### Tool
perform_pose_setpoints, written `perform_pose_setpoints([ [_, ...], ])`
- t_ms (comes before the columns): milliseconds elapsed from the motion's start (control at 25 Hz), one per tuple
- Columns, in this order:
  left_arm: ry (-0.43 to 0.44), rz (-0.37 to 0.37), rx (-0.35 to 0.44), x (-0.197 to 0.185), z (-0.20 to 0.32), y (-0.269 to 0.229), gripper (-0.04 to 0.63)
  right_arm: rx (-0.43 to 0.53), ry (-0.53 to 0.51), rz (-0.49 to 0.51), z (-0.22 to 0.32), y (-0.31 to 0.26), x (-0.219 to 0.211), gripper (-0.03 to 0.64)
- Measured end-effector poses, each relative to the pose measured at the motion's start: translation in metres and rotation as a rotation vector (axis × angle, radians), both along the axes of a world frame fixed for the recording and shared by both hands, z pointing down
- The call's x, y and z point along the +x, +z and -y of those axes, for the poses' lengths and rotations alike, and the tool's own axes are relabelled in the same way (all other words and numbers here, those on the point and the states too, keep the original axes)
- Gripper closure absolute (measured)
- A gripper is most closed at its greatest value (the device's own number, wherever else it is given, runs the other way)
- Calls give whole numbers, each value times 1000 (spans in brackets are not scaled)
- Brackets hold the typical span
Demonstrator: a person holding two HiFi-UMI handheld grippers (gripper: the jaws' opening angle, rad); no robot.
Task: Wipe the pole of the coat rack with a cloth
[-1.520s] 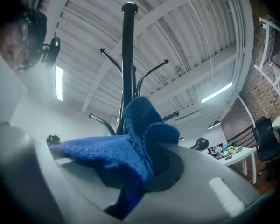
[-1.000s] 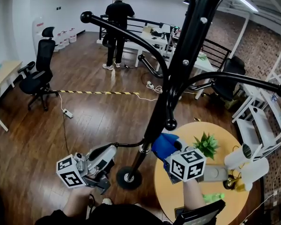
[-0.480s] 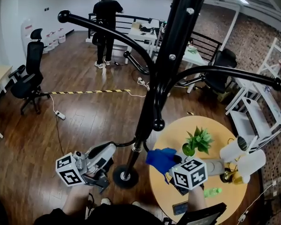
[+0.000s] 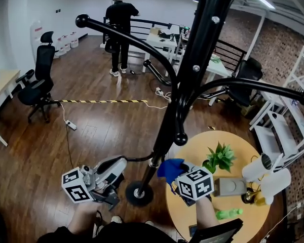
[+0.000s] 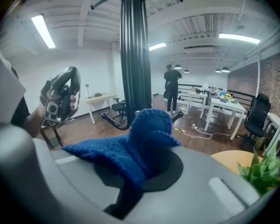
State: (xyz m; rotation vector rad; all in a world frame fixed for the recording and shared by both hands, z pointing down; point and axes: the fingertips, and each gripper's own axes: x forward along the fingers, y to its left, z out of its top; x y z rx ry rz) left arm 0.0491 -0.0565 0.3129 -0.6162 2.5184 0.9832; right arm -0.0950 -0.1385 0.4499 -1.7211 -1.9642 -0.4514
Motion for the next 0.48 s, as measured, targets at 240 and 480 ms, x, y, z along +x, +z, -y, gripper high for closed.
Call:
perform_pose_setpoints([
  [240,-40,4,-18,10,-8,-5,594,-242,66,-46,-16,-48,-3,592],
  [480,-46,26,-41,14,-10,-15,593,-621,24,-76,-19,-187,11,592],
])
